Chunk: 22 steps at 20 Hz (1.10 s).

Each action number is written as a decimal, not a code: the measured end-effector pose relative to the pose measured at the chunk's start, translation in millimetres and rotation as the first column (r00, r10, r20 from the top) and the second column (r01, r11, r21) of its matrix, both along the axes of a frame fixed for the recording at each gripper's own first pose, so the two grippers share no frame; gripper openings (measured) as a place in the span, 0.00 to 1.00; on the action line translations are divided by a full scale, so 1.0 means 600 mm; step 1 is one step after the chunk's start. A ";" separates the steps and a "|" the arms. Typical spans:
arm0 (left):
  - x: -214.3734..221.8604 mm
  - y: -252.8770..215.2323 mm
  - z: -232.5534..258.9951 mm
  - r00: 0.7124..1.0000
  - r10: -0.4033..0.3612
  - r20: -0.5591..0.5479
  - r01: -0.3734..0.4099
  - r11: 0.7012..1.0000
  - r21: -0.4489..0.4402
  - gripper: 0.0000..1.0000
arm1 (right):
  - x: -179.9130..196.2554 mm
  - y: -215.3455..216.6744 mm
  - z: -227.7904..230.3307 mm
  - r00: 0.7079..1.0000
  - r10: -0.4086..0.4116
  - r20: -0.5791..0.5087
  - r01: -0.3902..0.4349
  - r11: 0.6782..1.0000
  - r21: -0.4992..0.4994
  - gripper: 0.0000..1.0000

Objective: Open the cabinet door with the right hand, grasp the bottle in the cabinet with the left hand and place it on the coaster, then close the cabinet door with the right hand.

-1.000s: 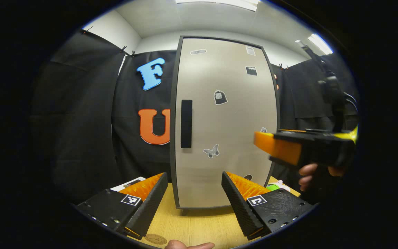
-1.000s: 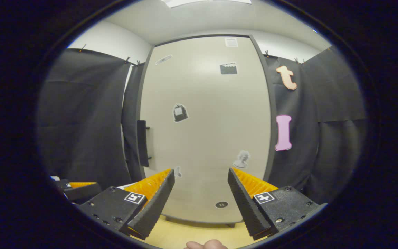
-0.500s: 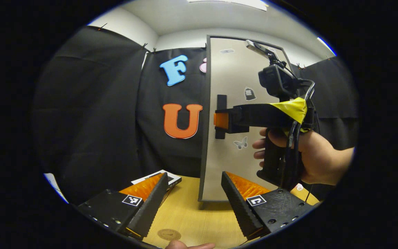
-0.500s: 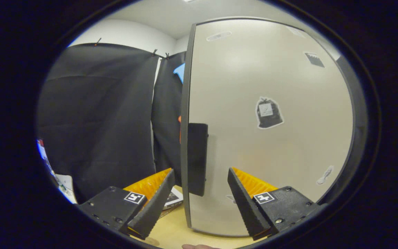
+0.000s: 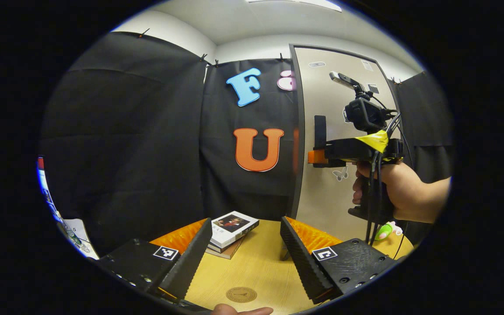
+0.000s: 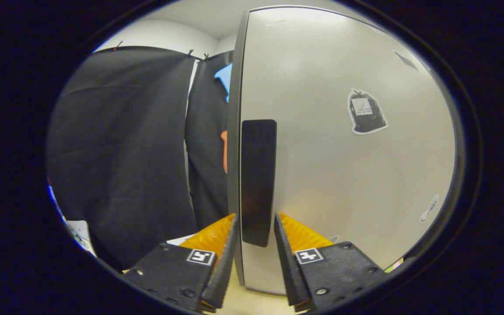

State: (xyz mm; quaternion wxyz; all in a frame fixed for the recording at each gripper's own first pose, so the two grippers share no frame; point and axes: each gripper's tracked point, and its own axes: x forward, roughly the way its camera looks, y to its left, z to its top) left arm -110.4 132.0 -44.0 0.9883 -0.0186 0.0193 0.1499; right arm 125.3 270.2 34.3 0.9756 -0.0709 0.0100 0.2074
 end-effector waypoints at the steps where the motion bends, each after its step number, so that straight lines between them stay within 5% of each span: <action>1: -0.004 -0.003 -0.001 1.000 -0.004 -0.005 0.004 1.000 0.004 0.95 | -0.001 -0.001 0.001 1.000 -0.016 0.011 0.016 1.000 -0.022 0.43; 10: -0.009 0.011 -0.006 1.000 -0.010 -0.012 0.010 1.000 0.024 0.95 | -0.022 -0.003 0.001 1.000 0.007 -0.020 -0.007 1.000 0.007 0.17; 22: -0.014 0.012 -0.018 0.997 -0.050 -0.051 0.052 0.998 0.026 0.95 | -0.087 -0.028 -0.003 0.998 0.018 -0.058 -0.015 0.999 0.046 0.16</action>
